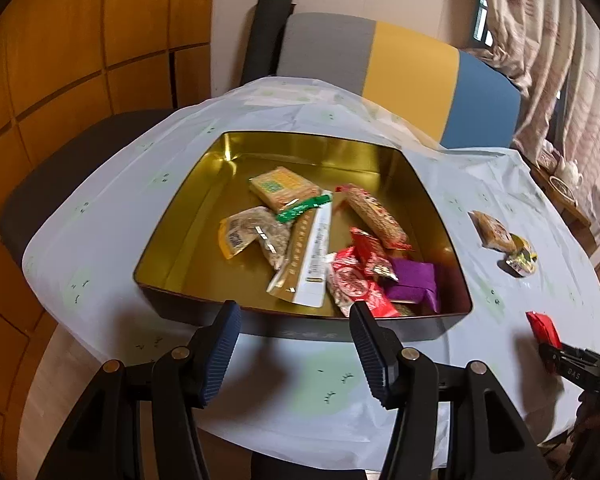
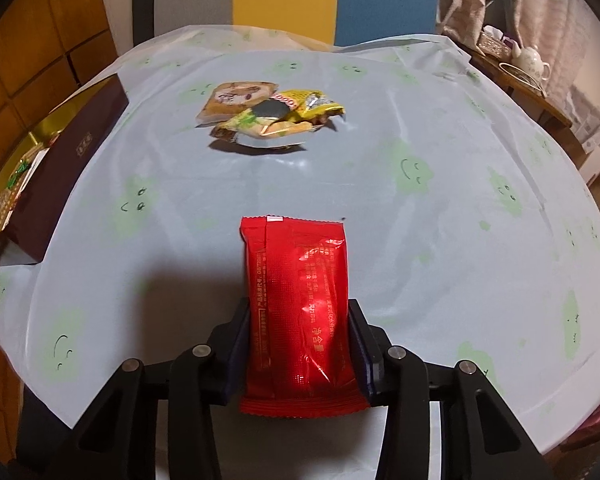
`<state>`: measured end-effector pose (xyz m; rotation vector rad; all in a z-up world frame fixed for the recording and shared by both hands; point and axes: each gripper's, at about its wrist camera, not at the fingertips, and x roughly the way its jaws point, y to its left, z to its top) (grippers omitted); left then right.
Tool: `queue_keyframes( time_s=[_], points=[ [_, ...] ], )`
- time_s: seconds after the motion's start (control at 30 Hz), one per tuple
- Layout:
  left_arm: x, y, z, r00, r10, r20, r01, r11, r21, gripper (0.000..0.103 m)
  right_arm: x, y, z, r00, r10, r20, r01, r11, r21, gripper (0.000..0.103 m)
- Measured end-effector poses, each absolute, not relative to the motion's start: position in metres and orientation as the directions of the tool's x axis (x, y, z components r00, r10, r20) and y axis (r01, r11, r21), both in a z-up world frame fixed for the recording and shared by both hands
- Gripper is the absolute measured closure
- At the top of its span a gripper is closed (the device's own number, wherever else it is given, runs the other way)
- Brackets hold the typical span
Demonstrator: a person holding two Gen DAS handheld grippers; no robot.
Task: Organize snacks
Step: 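Carry the red pouch over the gold tin and open the right gripper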
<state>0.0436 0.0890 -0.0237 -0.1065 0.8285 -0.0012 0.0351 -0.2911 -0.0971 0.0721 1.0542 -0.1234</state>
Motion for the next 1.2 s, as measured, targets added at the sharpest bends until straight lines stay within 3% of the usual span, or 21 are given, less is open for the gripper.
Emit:
queue_keyframes(
  time_s=[0.33,0.7,0.87,1.2],
  points=[
    [0.043,0.107,-0.024,0.679,-0.012,-0.734,-0.103,0.988,-0.111,0.045,0.057,-0.25,-0.081,0.483,0.162,-0.861,0.024,0.98,0.198,0.059],
    [0.044,0.117,-0.025,0.681,-0.002,-0.733,-0.135,0.983,-0.128,0.046,0.092,-0.14,-0.01,0.542,0.327,-0.774,-0.287,0.938,0.195,0.059],
    [0.044,0.124,-0.027,0.676,-0.005,-0.737,-0.143,0.98,-0.137,0.046,0.122,-0.08,-0.012,0.498,0.346,-0.795,-0.378,0.912,0.161,0.059],
    [0.043,0.132,-0.034,0.661,-0.001,-0.751,-0.153,0.979,-0.135,0.046,0.183,-0.032,-0.056,0.413,0.317,-0.854,-0.34,0.923,0.178,0.052]
  ],
)
